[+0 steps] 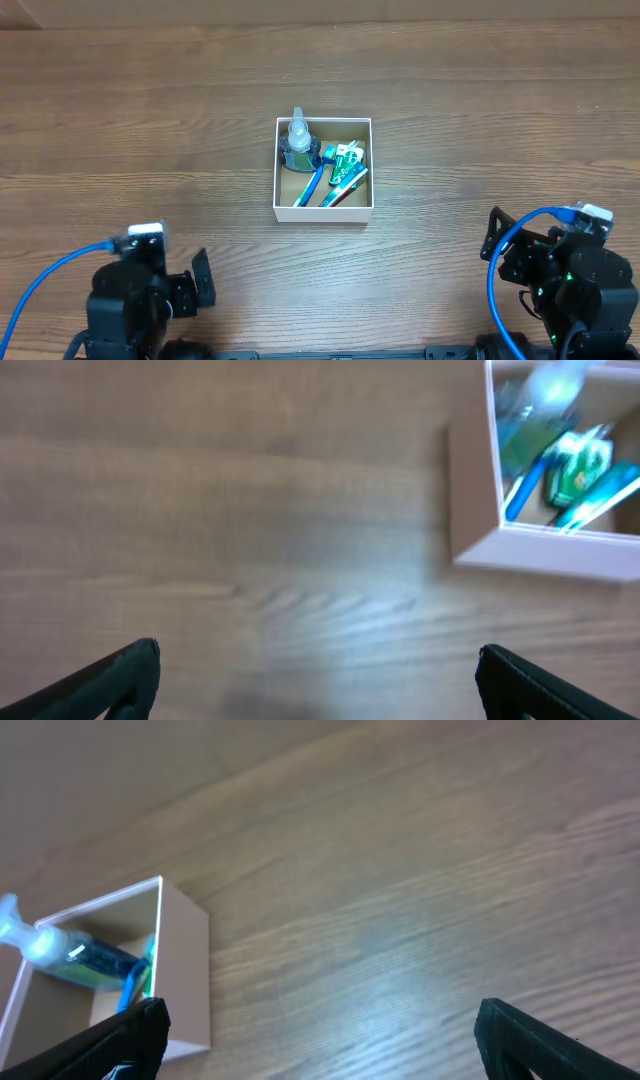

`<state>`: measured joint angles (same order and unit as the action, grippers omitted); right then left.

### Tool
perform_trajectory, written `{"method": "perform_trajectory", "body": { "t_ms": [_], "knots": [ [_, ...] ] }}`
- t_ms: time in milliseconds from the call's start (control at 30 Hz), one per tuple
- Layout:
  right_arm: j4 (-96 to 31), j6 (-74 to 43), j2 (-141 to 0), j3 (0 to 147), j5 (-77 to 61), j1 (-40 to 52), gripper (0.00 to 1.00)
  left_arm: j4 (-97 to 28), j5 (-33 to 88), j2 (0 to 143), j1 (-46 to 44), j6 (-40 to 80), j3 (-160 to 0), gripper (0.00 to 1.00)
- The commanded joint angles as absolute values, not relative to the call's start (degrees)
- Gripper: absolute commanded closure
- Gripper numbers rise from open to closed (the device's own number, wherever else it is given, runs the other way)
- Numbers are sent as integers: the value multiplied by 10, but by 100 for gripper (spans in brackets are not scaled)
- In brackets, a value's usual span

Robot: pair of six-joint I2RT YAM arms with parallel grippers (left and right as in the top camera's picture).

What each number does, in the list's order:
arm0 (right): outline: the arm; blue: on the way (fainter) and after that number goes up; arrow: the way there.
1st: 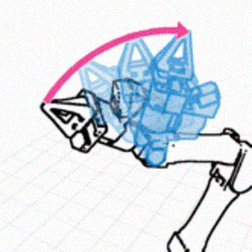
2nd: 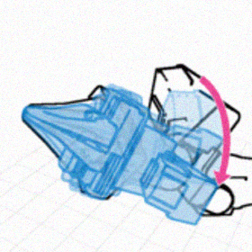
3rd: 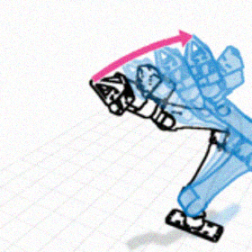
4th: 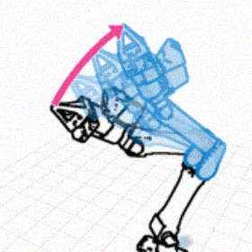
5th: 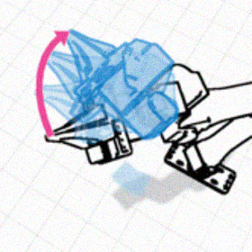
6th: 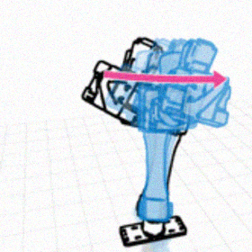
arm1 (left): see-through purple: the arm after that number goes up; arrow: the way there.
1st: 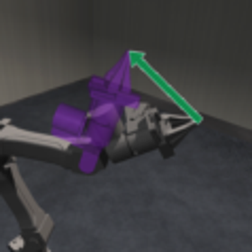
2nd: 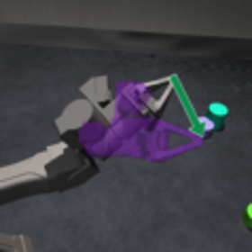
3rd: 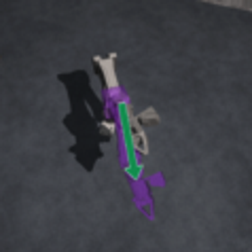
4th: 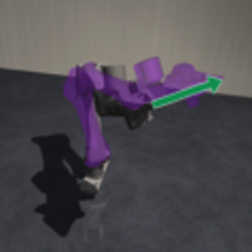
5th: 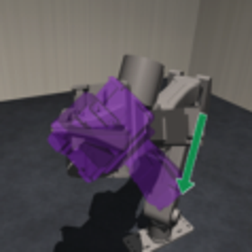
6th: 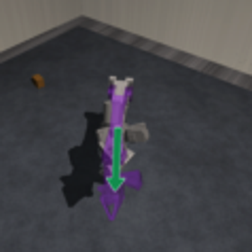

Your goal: Pack container

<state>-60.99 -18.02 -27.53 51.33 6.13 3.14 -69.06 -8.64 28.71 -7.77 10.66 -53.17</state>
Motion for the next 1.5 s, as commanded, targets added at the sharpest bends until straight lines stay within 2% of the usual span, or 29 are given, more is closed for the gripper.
{"method": "perform_trajectory", "body": {
  "t_ms": [0, 367, 433, 567, 700, 967, 1133, 1300, 1467],
  "knots": [
    [-615, -182, -272, 512, 59, 34, 0, -695, -88, 281, -75, 118, -518, 0],
    [-651, -167, -272, 512, 65, 34, 0, -695, -88, 281, -75, 118, -518, 0],
    [-615, -90, -272, 507, 35, 34, 0, -695, -88, 281, -75, 118, -518, 0],
    [-568, 148, -266, 486, -96, 34, 0, -695, -88, 281, -75, 118, -518, 0],
    [-543, 250, -237, 448, -157, 34, 0, -695, -88, 281, -75, 118, -518, 0],
    [-410, 234, -123, 341, -162, 36, 0, -695, -88, 281, -75, 118, -518, 0],
    [-326, 129, -63, 277, -90, 38, 0, -695, -88, 281, -75, 118, -518, 0],
    [-254, 130, -2, 215, -70, 42, 0, -695, -88, 281, -75, 118, -518, 0],
    [-158, 130, -2, 156, -61, 42, 0, -695, -88, 281, -75, 118, -518, 0]
  ]
}}
